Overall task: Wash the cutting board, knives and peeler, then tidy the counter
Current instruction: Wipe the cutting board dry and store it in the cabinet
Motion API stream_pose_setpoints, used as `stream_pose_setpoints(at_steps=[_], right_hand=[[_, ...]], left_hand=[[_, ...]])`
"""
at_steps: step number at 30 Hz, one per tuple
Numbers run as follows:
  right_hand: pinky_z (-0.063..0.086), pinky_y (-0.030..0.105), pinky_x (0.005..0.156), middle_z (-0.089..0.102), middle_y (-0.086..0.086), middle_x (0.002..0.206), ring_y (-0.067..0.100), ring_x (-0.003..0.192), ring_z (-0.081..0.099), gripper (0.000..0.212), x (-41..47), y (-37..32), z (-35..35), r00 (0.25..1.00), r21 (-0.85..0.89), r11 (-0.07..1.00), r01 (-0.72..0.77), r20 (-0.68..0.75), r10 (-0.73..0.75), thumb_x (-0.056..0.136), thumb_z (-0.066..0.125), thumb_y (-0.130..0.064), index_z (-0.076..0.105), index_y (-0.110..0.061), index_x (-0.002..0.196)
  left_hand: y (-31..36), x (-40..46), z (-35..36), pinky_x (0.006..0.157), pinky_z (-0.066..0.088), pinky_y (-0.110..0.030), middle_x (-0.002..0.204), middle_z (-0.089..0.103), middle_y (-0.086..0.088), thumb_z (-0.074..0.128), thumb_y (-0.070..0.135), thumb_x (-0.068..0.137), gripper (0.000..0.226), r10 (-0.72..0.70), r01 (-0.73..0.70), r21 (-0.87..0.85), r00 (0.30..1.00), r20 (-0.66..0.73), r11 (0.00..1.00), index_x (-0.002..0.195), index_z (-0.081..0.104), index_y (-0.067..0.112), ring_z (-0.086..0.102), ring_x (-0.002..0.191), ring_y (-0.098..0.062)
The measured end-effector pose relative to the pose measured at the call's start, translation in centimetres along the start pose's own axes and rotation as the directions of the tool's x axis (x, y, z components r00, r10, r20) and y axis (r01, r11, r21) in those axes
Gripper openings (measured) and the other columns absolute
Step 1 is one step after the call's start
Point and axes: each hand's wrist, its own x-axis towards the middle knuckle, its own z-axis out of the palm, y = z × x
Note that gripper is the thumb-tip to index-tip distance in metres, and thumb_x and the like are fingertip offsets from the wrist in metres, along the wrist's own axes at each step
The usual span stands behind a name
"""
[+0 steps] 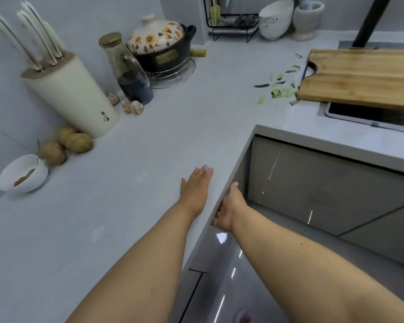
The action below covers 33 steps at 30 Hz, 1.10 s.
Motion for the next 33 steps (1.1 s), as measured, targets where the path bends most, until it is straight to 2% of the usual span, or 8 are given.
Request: stream_pose_setpoints(at_steps=[4, 10, 20, 26, 28, 30, 31, 33], right_hand=[[0.053, 0.041, 0.070, 0.066, 0.017, 0.114, 0.031, 0.100, 0.064, 0.091, -0.1, 1.4, 0.0, 1.000, 0.064, 0.998, -0.002, 0.014, 0.001, 0.085, 0.018, -0.079, 0.056, -0.007, 0.125], [0.041, 0.042, 0.086, 0.053, 0.021, 0.132, 0.035, 0.121, 0.052, 0.097, -1.9, 0.6, -2.4, 0.990, -0.090, 0.995, 0.031, -0.131, -0.043, 0.089, 0.015, -0.075, 0.046, 0.004, 0.134], [0.044, 0.023, 0.041, 0.064, 0.017, 0.053, 0.027, 0.046, 0.059, 0.095, -6.1, -6.2, -11.5, 0.874, -0.296, 0.941, 0.167, -0.397, -0.280, 0.089, 0.013, -0.075, 0.063, 0.005, 0.078], [0.046, 0.042, 0.093, 0.068, 0.013, 0.092, 0.033, 0.090, 0.061, 0.089, -6.2, -10.3, -15.4, 0.684, -0.585, 0.779, 0.226, -0.474, -0.554, 0.091, 0.011, -0.071, 0.069, -0.006, 0.078], [0.044, 0.039, 0.090, 0.067, 0.010, 0.097, 0.031, 0.095, 0.060, 0.085, -6.4, -10.8, -16.0, 0.625, -0.685, 0.700, 0.202, -0.460, -0.631, 0.094, 0.009, -0.067, 0.071, -0.010, 0.080], [0.044, 0.041, 0.092, 0.067, 0.010, 0.098, 0.031, 0.096, 0.059, 0.084, -7.1, -11.4, -16.2, 0.578, -0.760, 0.620, 0.197, -0.421, -0.699, 0.096, 0.009, -0.062, 0.074, -0.011, 0.085], [0.043, 0.044, 0.096, 0.068, 0.009, 0.099, 0.031, 0.097, 0.059, 0.082, -7.2, -11.6, -16.4, 0.561, -0.787, 0.583, 0.202, -0.395, -0.728, 0.097, 0.010, -0.062, 0.075, -0.013, 0.085], [0.040, 0.048, 0.100, 0.069, 0.008, 0.100, 0.030, 0.098, 0.059, 0.075, -6.9, -12.3, -17.2, 0.530, -0.827, 0.520, 0.211, -0.350, -0.772, 0.097, 0.012, -0.060, 0.073, -0.020, 0.079]], left_hand=[[-0.6, 0.1, -0.2, 0.114, -0.016, -0.027, 0.160, 0.015, 0.015, 0.013, 0.048, 0.103, 0.055, 0.034, -0.035, 0.037, 0.999, 0.008, 0.999, 0.151, 0.030, 0.027, 0.000, 0.146, 0.002], [-0.8, 0.3, -0.1, 0.115, -0.014, -0.029, 0.160, 0.017, 0.013, 0.006, 0.049, 0.102, 0.061, 0.055, -0.052, 0.101, 0.998, -0.025, 0.993, 0.151, 0.031, 0.024, 0.004, 0.147, -0.001], [0.0, 0.0, 0.3, 0.120, -0.009, -0.039, 0.162, 0.011, 0.010, 0.009, 0.043, 0.104, 0.054, 0.049, -0.035, 0.317, 0.998, -0.037, 0.948, 0.154, 0.015, 0.023, 0.002, 0.148, -0.006], [0.9, -0.8, 0.7, 0.120, -0.007, -0.040, 0.162, 0.009, 0.005, 0.009, 0.038, 0.105, 0.053, 0.060, -0.033, 0.418, 0.997, -0.051, 0.908, 0.155, 0.012, 0.019, 0.001, 0.149, -0.011], [1.3, -0.6, 0.6, 0.120, -0.002, -0.043, 0.160, 0.020, 0.003, 0.012, 0.039, 0.105, 0.054, 0.061, -0.019, 0.397, 0.994, -0.092, 0.918, 0.152, 0.025, 0.017, 0.009, 0.149, -0.015], [2.5, -0.5, 0.8, 0.114, 0.022, -0.042, 0.132, 0.053, 0.003, 0.018, 0.041, 0.104, 0.050, 0.071, -0.022, 0.338, 0.988, -0.135, 0.941, 0.116, 0.061, 0.019, 0.039, 0.135, -0.024], [3.3, -0.5, 1.1, 0.097, 0.038, -0.039, 0.101, 0.058, 0.002, 0.021, 0.040, 0.104, 0.048, 0.094, -0.042, 0.301, 0.982, -0.162, 0.953, 0.080, 0.058, 0.020, 0.055, 0.109, -0.028], [5.5, -0.7, 2.4, 0.060, 0.034, -0.033, 0.065, 0.041, 0.000, 0.028, 0.036, 0.103, 0.048, 0.163, -0.112, 0.234, 0.963, -0.214, 0.966, 0.061, 0.030, 0.016, 0.043, 0.064, -0.022]])
